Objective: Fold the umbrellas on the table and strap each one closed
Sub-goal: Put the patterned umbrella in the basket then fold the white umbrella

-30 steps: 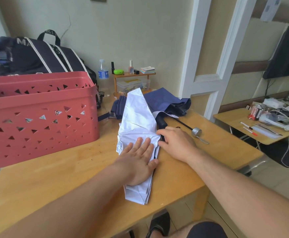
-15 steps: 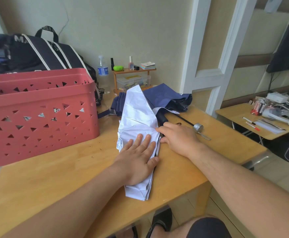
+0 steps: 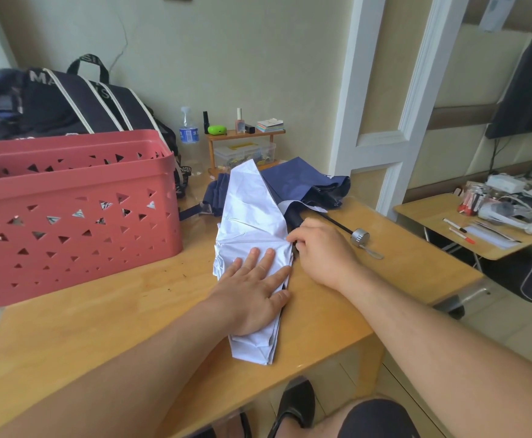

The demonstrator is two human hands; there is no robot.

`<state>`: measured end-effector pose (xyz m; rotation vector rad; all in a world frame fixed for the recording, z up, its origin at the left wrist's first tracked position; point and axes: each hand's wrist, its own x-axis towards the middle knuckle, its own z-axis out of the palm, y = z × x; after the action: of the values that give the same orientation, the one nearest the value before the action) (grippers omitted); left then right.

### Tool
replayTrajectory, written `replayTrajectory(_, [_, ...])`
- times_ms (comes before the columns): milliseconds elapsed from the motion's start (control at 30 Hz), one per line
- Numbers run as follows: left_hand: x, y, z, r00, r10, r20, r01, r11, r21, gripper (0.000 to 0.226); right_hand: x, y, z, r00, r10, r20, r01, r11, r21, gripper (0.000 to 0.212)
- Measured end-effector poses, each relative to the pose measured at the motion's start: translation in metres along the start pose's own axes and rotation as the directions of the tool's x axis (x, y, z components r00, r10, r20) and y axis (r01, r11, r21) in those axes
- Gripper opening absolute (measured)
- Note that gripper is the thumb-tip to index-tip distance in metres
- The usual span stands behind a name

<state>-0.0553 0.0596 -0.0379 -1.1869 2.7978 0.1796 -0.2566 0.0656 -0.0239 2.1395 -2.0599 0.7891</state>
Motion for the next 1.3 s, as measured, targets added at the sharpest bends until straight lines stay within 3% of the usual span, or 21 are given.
replayTrajectory(67, [-0.001, 0.001, 0.001, 1.0, -0.003, -0.007, 0.003, 1.0, 0.002, 0.062, -0.008, -0.004, 0.003, 1.0, -0.025, -0.013, 0.026, 0.994, 0.109, 0.037])
replayTrajectory(200, [-0.003, 0.001, 0.002, 0.999, -0.003, -0.032, 0.003, 1.0, 0.014, 0.067, -0.027, -0.002, 0.015, 0.995, -0.008, 0.097, -0.008, 0.988, 0.157, 0.053])
replayTrajectory(367, [-0.01, 0.0, 0.001, 0.999, 0.016, -0.036, -0.016, 1.0, -0.013, 0.075, -0.034, -0.009, 0.018, 0.98, -0.036, 0.197, 0.039, 0.999, -0.01, 0.057])
replayTrajectory(500, [-0.03, 0.004, -0.002, 0.998, 0.037, 0.058, -0.038, 0.999, 0.032, 0.075, -0.036, -0.01, 0.016, 0.979, -0.011, 0.204, 0.013, 1.0, -0.005, 0.057])
replayTrajectory(667, [-0.098, 0.009, 0.001, 0.971, 0.166, 0.17, -0.173, 0.984, 0.03, 0.078, -0.034, -0.007, 0.017, 0.976, -0.007, 0.217, 0.006, 1.0, 0.007, 0.061])
replayTrajectory(867, [-0.13, 0.012, 0.0, 0.956, 0.216, 0.198, -0.215, 0.976, -0.026, 0.08, -0.01, -0.02, 0.0, 0.956, 0.018, 0.292, -0.013, 1.0, -0.019, 0.034])
replayTrajectory(967, [-0.128, 0.013, -0.004, 0.958, 0.208, 0.2, -0.205, 0.978, -0.035, 0.081, 0.0, -0.043, -0.011, 0.976, -0.048, 0.213, 0.077, 0.989, -0.13, 0.027])
replayTrajectory(1033, [-0.128, 0.014, -0.005, 0.956, 0.223, 0.192, -0.22, 0.975, -0.04, 0.082, -0.004, -0.056, -0.006, 0.975, -0.152, 0.164, 0.161, 0.986, -0.044, 0.041])
replayTrajectory(1100, [-0.127, 0.012, -0.004, 0.954, 0.241, 0.181, -0.235, 0.971, -0.056, 0.083, -0.017, -0.062, 0.007, 0.921, -0.201, 0.335, 0.209, 0.978, 0.012, 0.059])
replayTrajectory(1167, [-0.125, 0.003, -0.009, 0.961, 0.235, 0.144, -0.213, 0.965, -0.153, 0.077, -0.031, -0.062, 0.021, 0.849, -0.162, 0.503, 0.217, 0.975, -0.053, 0.066])
replayTrajectory(1233, [-0.113, -0.011, -0.024, 0.983, 0.174, 0.051, -0.137, 0.899, -0.416, 0.055, -0.036, -0.06, 0.026, 0.837, -0.139, 0.53, 0.22, 0.971, -0.092, 0.068])
replayTrajectory(1300, [-0.087, -0.03, -0.04, 0.996, 0.027, -0.087, -0.076, 0.779, -0.622, 0.039, -0.035, -0.06, 0.027, 0.84, -0.144, 0.523, 0.218, 0.972, -0.083, 0.069])
